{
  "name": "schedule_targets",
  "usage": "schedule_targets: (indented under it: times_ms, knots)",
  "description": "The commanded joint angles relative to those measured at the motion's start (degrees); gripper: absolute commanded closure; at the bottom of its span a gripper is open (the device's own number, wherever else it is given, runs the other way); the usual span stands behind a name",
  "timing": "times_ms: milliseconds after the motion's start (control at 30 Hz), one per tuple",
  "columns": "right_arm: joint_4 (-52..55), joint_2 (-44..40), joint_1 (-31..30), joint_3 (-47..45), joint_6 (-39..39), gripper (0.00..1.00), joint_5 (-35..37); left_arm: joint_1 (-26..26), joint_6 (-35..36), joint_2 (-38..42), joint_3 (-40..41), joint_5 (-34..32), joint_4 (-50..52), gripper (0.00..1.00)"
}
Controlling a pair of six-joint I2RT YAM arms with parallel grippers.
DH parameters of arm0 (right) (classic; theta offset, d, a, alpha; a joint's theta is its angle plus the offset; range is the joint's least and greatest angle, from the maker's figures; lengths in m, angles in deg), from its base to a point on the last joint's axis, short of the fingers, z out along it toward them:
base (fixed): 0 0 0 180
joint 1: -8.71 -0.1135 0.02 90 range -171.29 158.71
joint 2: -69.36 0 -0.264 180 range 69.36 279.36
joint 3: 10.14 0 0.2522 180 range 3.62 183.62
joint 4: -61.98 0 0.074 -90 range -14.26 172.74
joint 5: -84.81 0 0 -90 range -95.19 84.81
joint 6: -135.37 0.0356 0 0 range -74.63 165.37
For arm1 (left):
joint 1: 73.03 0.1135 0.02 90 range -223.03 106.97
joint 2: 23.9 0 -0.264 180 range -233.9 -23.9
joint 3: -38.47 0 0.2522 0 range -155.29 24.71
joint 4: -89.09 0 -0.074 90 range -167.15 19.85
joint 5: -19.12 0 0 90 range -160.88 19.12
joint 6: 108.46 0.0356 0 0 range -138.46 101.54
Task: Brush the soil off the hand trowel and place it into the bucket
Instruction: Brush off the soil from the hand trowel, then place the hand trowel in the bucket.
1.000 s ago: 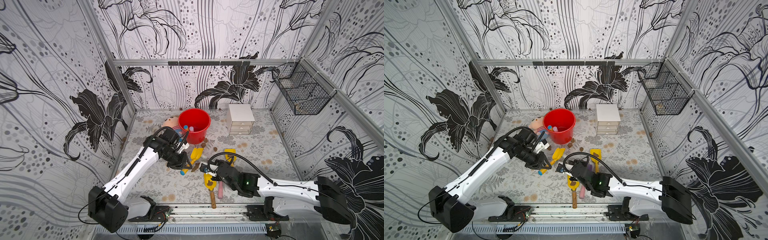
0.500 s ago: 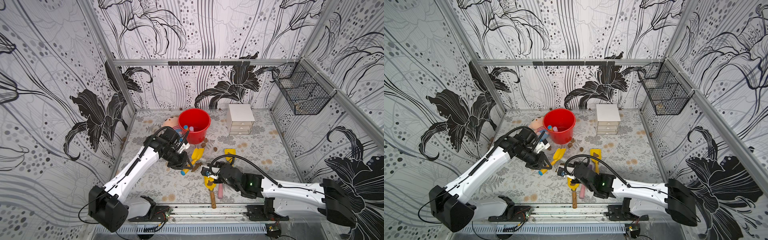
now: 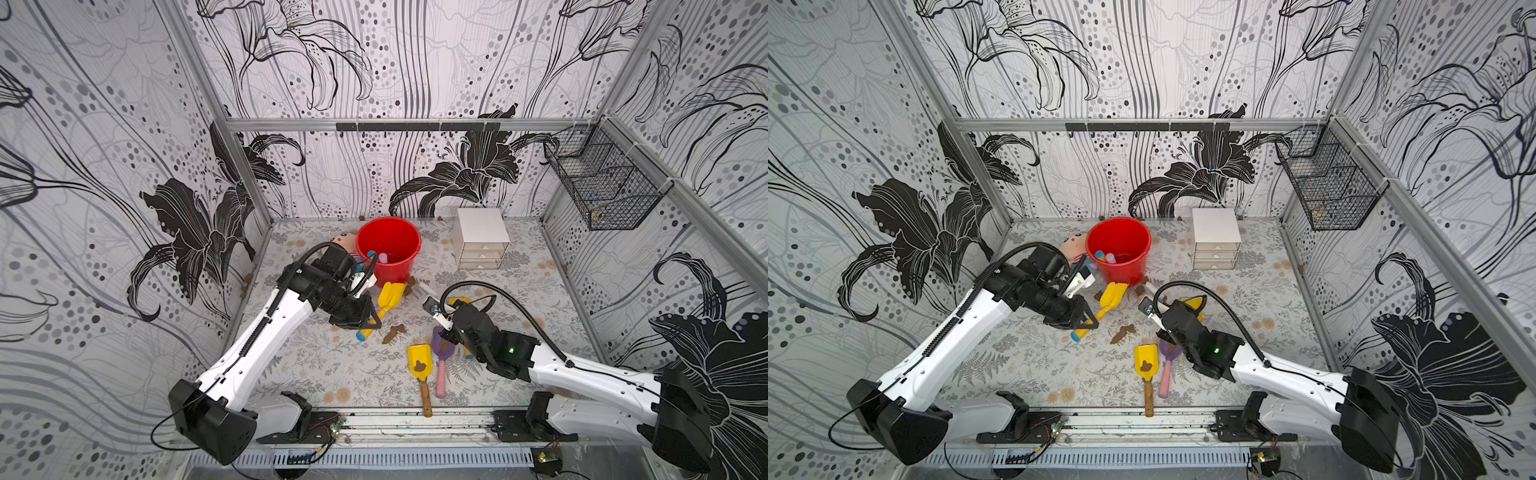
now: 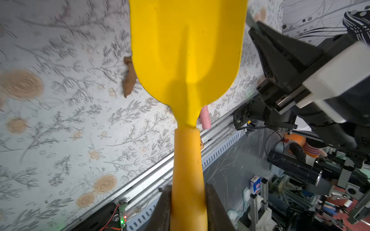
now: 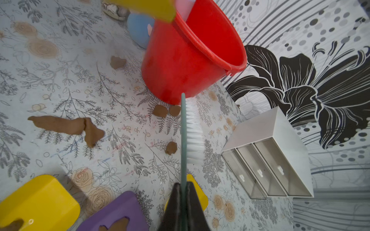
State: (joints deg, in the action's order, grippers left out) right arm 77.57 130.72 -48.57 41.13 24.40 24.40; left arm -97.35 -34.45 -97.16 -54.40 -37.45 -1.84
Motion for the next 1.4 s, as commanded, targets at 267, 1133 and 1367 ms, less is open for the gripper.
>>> schedule_targets:
  times_ms: [267,1133,1367]
  knots:
    - [4.13,1.05,1.6,4.78,4.95,1.0,-3.51,10.24,4.81,-11.21,-19.74,-14.41,-2.17,1.0]
    - [3.38,-0.66,1.82,3.2,8.75,1.0,-10.23,9.37,14.92,-44.81,-50.67,-21.53,3.81,0.91]
    - [3.95,-1.4,1.81,2.19,9.08,1.0,-9.95,9.13,16.06,-50.06,-57.83,-25.62,7.28,0.87]
